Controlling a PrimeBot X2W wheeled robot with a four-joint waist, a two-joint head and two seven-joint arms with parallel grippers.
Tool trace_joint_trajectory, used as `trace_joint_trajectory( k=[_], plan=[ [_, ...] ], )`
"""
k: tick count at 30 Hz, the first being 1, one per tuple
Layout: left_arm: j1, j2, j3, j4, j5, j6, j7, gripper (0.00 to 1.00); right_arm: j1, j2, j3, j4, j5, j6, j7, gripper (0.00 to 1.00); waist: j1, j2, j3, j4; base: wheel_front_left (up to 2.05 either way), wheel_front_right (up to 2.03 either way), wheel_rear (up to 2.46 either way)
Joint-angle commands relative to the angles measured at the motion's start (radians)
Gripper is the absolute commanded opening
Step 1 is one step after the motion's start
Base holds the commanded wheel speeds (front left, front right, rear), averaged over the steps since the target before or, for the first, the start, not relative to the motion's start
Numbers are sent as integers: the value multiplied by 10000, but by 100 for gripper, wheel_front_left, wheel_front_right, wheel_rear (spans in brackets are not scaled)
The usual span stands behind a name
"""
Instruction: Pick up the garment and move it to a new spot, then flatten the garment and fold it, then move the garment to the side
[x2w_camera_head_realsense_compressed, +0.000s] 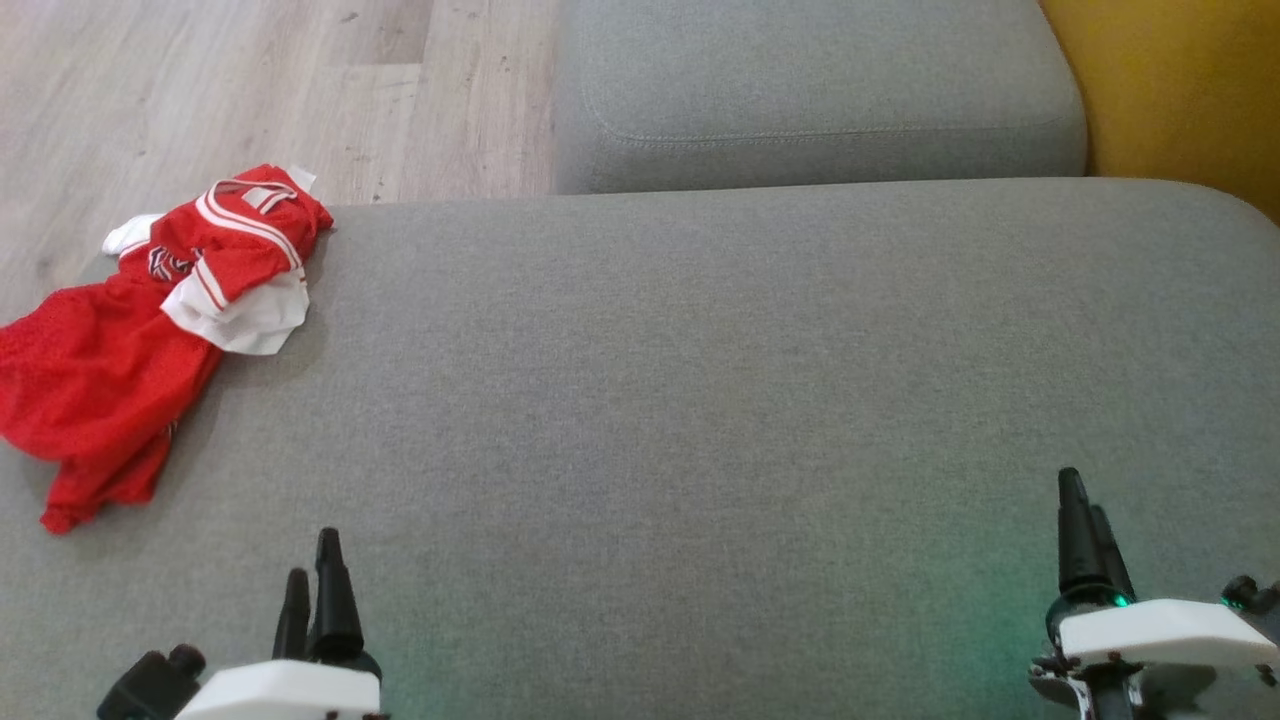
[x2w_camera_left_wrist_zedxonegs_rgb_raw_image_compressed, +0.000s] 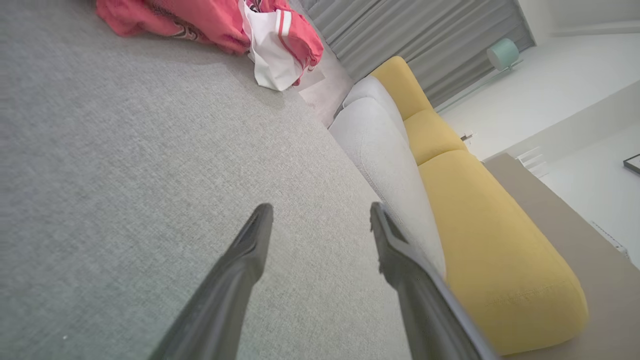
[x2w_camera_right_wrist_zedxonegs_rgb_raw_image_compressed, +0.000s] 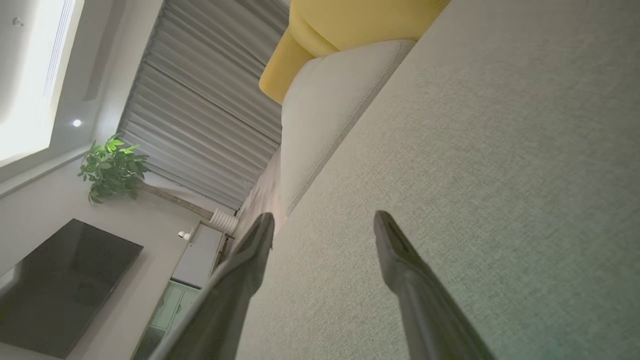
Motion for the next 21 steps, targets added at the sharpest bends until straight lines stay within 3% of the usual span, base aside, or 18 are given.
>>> trace_joint_trajectory(
  k=[1, 21],
  plan=[
    [-258, 71, 35, -394, 367, 54, -170, 100, -122, -48, 136, -375, -362, 33, -169, 100, -1, -1, -16, 7, 0, 0, 0],
    [-16, 111, -301, -136, 2854, 315, -756, 100, 68, -63, 474, -600, -2927, 46, -758, 100, -1, -1, -209, 172, 0, 0, 0]
  ],
)
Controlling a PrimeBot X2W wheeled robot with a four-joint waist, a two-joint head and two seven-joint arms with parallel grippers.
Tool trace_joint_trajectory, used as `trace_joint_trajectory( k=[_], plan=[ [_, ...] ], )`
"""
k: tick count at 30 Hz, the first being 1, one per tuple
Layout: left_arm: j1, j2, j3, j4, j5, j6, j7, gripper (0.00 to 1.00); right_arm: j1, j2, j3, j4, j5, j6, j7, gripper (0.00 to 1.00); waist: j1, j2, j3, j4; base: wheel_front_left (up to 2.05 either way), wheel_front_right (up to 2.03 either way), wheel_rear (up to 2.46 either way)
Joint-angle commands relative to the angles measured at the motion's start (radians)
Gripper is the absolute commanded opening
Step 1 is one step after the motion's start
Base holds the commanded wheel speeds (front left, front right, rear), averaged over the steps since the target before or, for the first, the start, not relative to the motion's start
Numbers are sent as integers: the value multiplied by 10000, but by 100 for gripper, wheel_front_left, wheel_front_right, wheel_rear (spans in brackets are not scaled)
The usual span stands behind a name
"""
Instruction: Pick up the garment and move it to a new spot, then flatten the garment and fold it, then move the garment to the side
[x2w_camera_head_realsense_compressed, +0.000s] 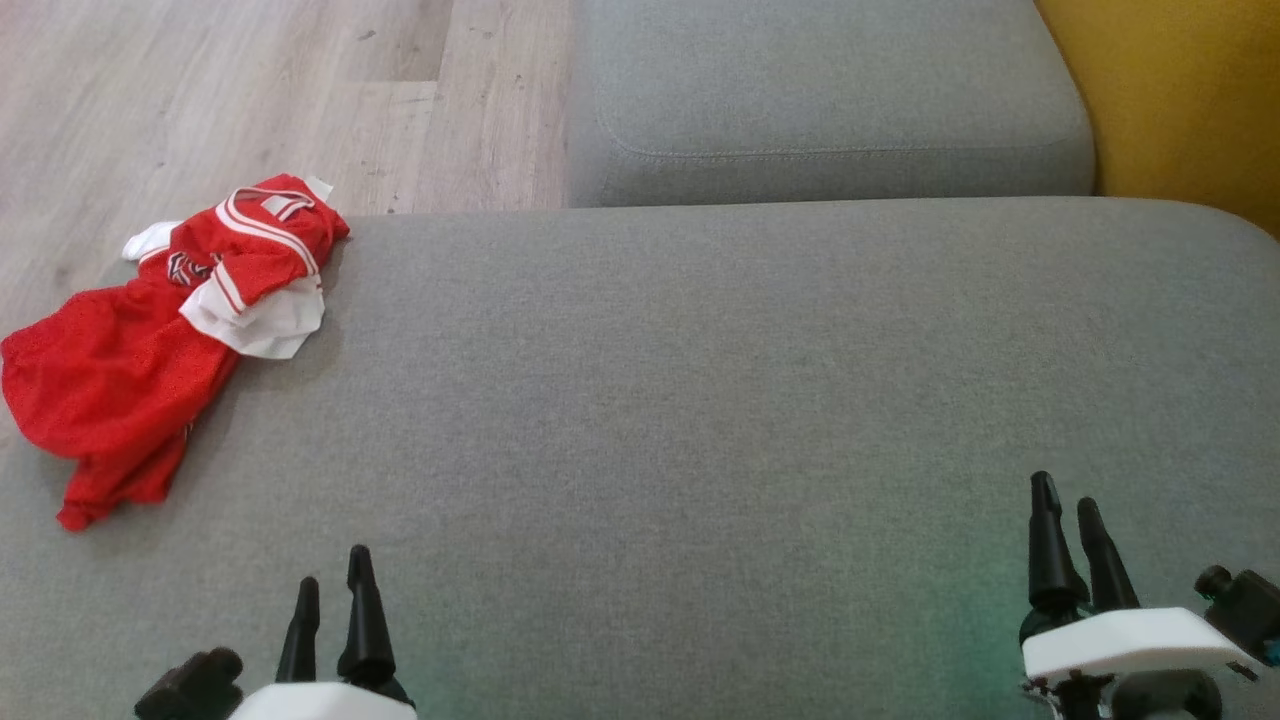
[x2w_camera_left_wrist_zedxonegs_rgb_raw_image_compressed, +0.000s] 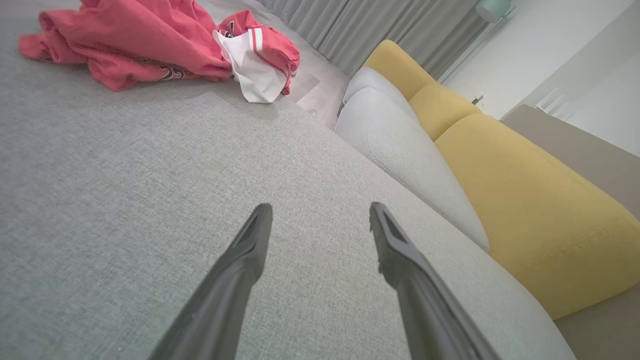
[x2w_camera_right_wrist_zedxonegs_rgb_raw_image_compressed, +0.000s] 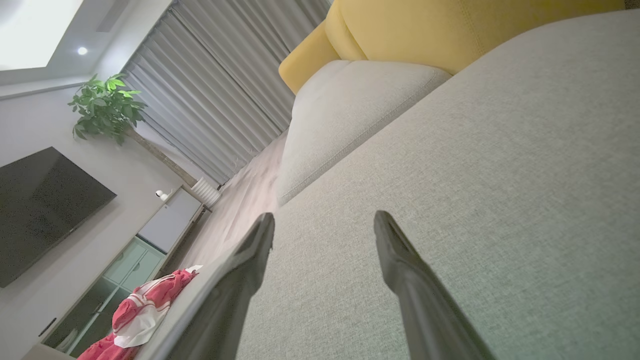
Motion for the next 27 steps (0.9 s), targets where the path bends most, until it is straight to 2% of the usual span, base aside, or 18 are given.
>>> trace_joint_trajectory(
  k=[1, 27],
  plan=[
    [-273, 81, 48, -297, 364, 77, -177, 100, -137, -62, 189, -402, -358, 47, -183, 100, 0, 0, -13, 18, 0, 0, 0],
    [-286, 103, -547, 28, 3216, 399, -861, 100, -142, -81, 623, 100, -3799, 64, -947, 100, -1, 0, -188, 218, 0, 0, 0]
  ],
)
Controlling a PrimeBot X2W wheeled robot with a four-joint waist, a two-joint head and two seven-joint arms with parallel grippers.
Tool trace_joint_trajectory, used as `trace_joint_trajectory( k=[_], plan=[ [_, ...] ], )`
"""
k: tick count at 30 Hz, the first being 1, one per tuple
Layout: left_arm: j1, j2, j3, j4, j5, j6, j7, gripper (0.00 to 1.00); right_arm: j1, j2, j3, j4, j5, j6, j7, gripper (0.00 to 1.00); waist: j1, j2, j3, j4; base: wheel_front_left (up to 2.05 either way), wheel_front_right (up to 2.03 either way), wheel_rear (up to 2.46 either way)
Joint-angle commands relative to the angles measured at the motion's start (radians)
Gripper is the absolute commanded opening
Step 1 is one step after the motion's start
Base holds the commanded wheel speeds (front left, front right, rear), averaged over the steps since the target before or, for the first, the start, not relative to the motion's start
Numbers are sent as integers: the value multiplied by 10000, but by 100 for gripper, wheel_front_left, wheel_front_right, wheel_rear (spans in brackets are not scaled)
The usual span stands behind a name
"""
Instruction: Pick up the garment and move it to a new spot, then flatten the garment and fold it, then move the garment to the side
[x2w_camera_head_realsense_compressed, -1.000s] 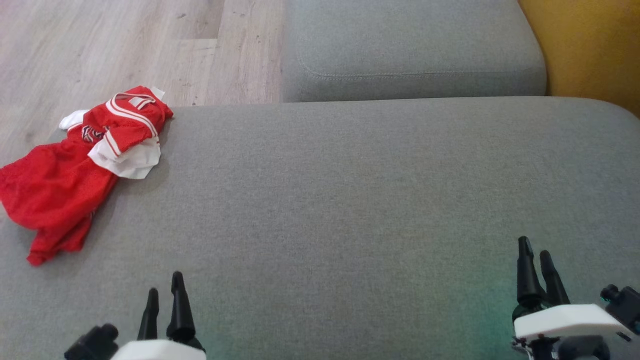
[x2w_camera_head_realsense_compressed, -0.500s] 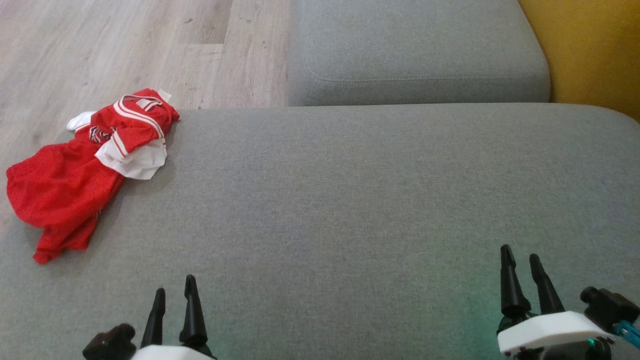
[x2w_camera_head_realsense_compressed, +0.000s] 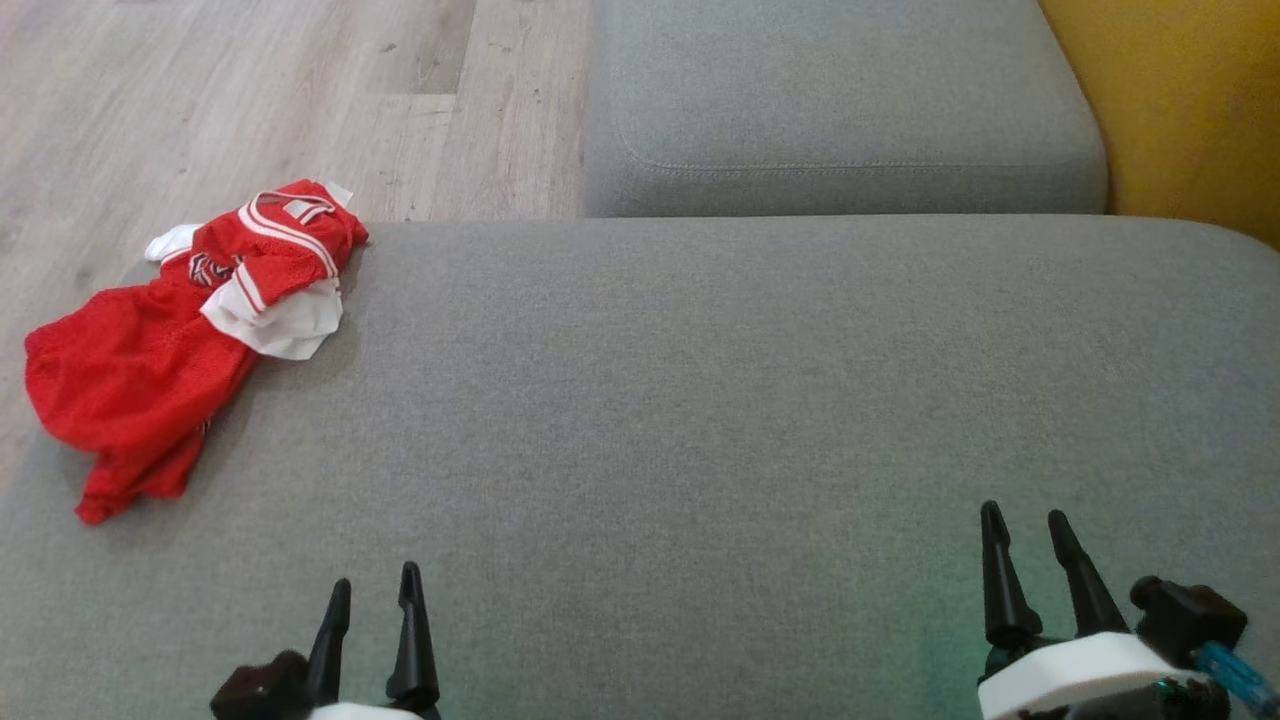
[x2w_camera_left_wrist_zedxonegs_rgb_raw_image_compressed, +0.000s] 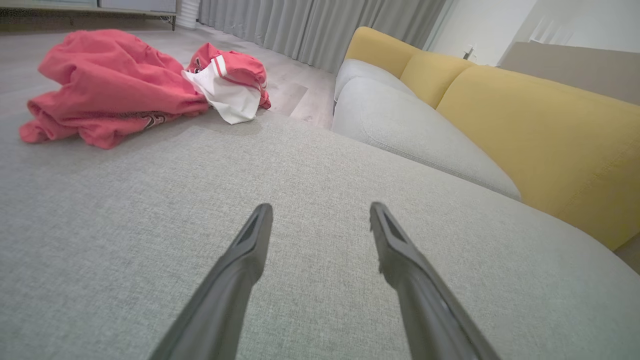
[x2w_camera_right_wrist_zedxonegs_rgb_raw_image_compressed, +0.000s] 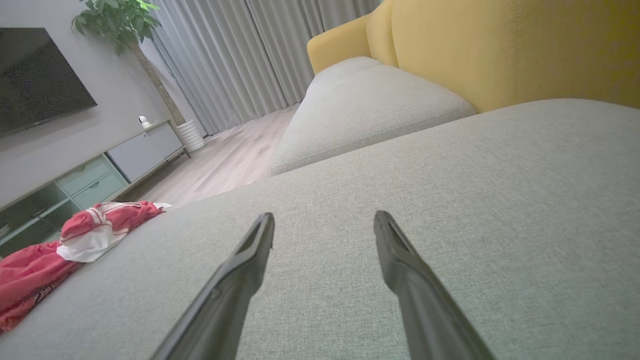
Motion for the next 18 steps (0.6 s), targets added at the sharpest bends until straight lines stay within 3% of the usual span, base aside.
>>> trace_joint_trajectory(
  k=[1, 18],
  plan=[
    [-431, 70, 96, -266, 352, 71, -171, 100, -333, -82, 249, -276, -386, 63, -187, 100, 0, -1, -9, 9, 0, 0, 0],
    [-306, 90, -178, -229, 1800, 329, -405, 100, -277, -93, 632, 69, -2244, 73, -458, 100, 0, -1, -131, 84, 0, 0, 0]
  ],
)
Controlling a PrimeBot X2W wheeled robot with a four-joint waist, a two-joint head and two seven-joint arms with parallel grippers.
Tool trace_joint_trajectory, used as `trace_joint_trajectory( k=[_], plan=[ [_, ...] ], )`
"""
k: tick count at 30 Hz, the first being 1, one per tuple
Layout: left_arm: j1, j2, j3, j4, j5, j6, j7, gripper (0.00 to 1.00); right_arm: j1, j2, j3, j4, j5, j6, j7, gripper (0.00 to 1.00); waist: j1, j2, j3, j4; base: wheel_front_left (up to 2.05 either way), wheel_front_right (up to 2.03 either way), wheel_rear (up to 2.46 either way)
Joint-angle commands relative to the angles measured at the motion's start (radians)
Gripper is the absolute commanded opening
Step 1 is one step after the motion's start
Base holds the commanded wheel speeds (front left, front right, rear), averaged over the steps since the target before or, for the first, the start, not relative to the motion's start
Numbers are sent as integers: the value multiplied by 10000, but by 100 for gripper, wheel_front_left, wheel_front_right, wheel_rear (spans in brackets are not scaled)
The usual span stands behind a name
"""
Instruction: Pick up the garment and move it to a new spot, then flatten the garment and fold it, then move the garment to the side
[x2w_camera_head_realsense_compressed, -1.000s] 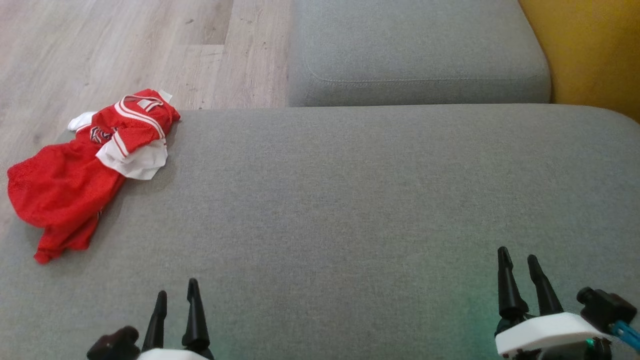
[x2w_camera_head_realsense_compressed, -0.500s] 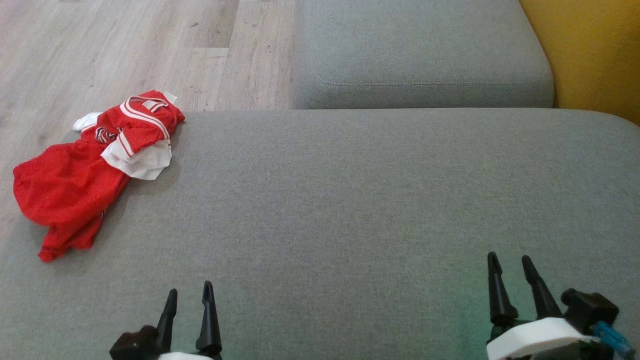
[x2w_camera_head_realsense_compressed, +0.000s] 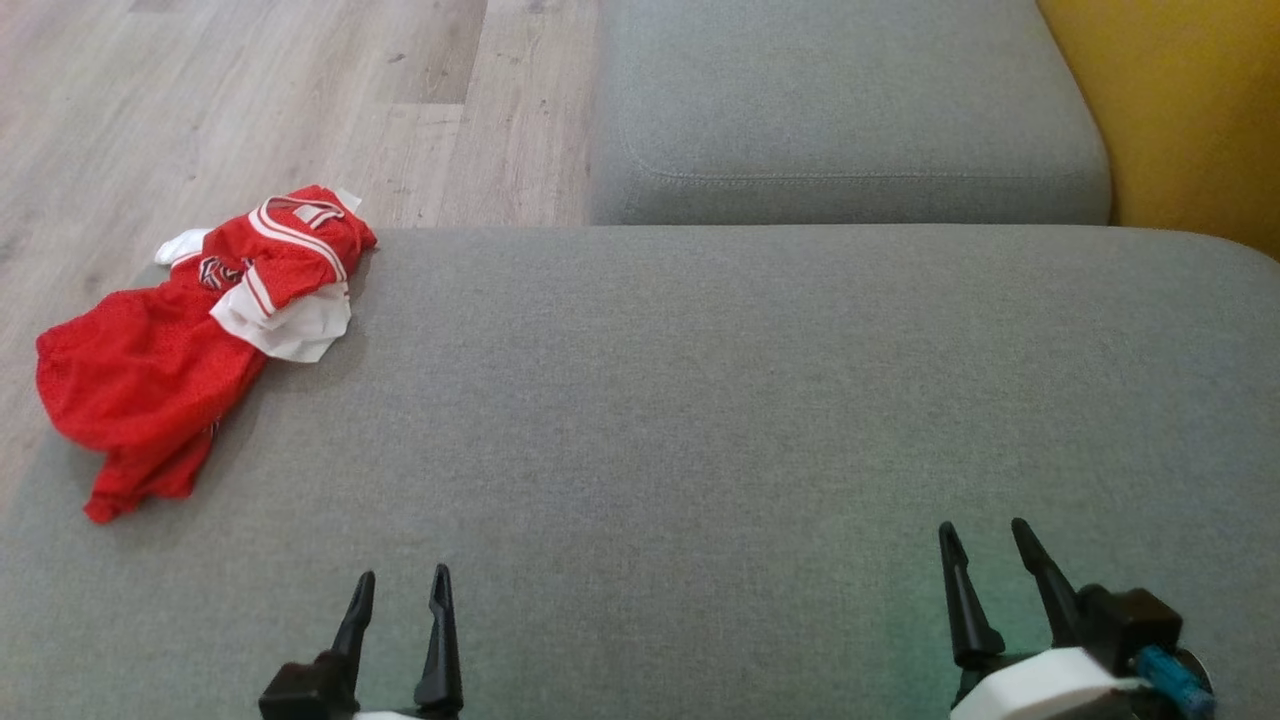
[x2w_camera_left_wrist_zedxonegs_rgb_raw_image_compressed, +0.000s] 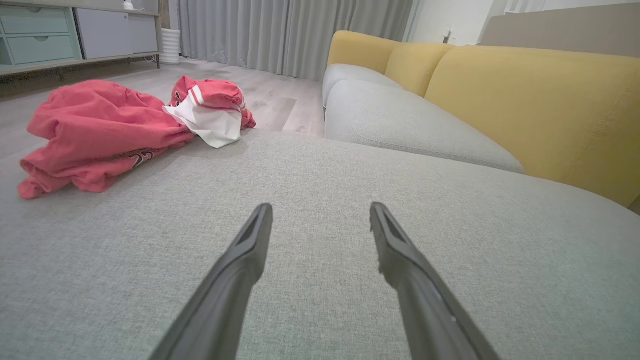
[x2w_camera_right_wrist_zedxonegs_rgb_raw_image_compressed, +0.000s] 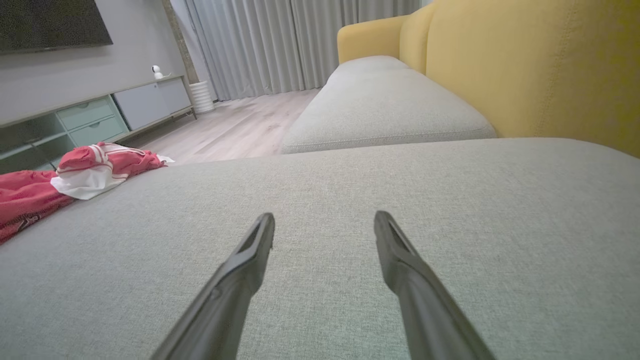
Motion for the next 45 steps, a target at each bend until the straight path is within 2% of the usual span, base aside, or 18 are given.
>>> trace_joint_trajectory(
  k=[1, 10, 33, 39, 45],
  plan=[
    [-299, 66, 156, -264, 244, 78, -156, 100, -270, -90, 292, -283, -239, 72, -169, 100, 0, -1, -6, 5, 0, 0, 0],
    [-208, 113, 53, -326, 949, 233, -190, 100, -250, -96, 388, -161, -1212, 77, -434, 100, 0, -1, -66, 65, 0, 0, 0],
    [-168, 251, -54, -340, 686, 362, -89, 100, -227, -96, 199, -30, -1028, 77, -493, 100, 0, -1, -189, 156, 0, 0, 0],
    [-176, 296, -95, -355, 663, 385, -70, 100, -148, -96, 187, -73, -959, 77, -517, 100, 0, -1, -249, 422, 0, 0, 0],
    [-247, 431, -129, -466, 690, 416, -10, 100, -101, -96, 185, -127, -788, 77, -566, 100, 0, -1, -239, 1313, 0, 0, 0]
  ],
)
